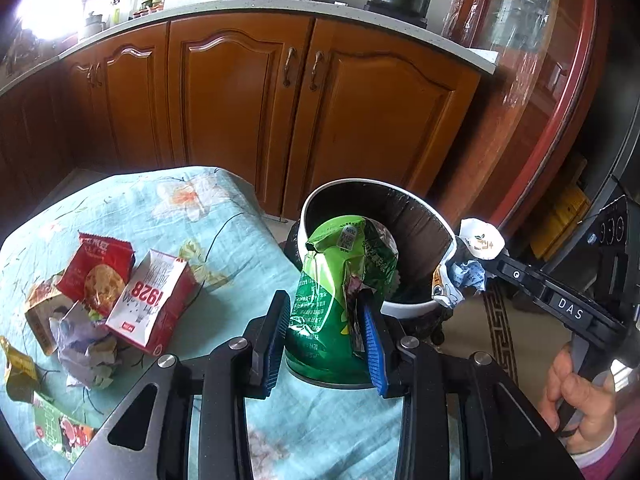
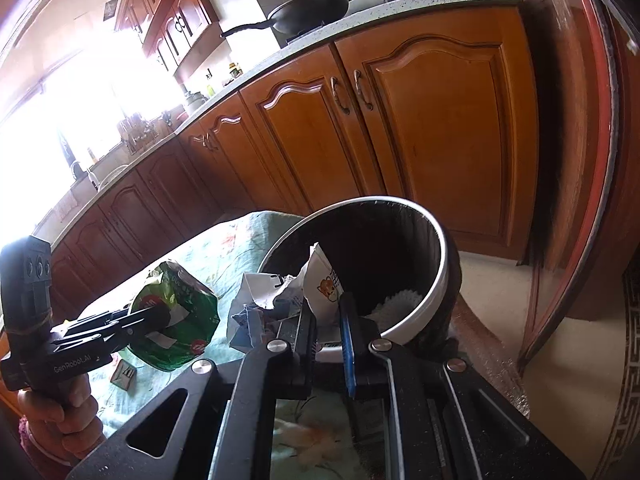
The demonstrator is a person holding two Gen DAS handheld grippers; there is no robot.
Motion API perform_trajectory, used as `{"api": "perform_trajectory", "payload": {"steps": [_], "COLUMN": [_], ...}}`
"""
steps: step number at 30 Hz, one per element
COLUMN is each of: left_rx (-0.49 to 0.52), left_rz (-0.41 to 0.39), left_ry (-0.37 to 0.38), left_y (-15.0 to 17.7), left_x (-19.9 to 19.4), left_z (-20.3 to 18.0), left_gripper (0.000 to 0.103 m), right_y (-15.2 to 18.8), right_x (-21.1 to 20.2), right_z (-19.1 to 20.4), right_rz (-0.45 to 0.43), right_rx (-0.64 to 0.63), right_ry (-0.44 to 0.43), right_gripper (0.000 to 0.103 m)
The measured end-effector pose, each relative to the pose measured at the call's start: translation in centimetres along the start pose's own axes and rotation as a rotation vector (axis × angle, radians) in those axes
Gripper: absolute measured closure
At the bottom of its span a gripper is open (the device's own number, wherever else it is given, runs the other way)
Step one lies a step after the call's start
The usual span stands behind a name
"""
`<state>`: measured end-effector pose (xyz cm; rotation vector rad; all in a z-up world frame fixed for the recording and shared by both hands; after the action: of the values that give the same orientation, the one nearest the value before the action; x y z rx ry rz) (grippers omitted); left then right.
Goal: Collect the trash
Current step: 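Carry the chip bag and paper into the bin and release both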
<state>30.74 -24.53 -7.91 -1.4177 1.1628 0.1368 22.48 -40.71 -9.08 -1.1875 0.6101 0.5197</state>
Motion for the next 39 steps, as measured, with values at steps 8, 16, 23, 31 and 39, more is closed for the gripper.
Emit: {"api": "perform_trajectory", "payload": {"steps": [8, 16, 23, 31, 39], "left_rx": [0.020, 0.042, 0.049, 0.057, 0.035], "left_rz": [0.024, 0.061, 0.106, 0.151, 0.129], "left_ry": [0.004, -0.009, -0.018, -0.024, -0.008], "left_y": [-3.1, -5.3, -6.0, -6.2, -6.0], "left_x": [3.8, 7.6, 11.1, 13.7, 13.6], "left_z": [-1.1, -1.6, -2.2, -2.5, -2.4], "left_gripper": [0.070, 0.070, 0.070, 0.070, 0.054], "right_y": [-2.1, -3.4, -3.4, -3.3, -3.2], "right_x": [1.8, 3.7, 5.3, 7.0, 7.0], "right_z": [-1.7, -2.9, -3.3, -4.2, -4.7], "right_rz": [0.007, 0.028, 0.066, 0.102, 0.110], "right_rx": [-0.031, -0.061, -0.086, -0.094, -0.060], "right_ry": [0.055, 0.093, 0.111, 0.129, 0.119], "right_gripper": [0.092, 0.092, 0.092, 0.091, 0.073]}}
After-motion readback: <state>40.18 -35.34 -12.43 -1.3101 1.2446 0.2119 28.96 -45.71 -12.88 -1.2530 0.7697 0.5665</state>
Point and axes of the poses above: each gripper's, at about its wrist camera, not at the fingertips, and x roughly the way its jaws point, z to its left, y to its underside, the point moved 8 cm from there along x, roughly the way its jaws point, and after that the axes turned 4 degrees about y, right-handed, at the moved point
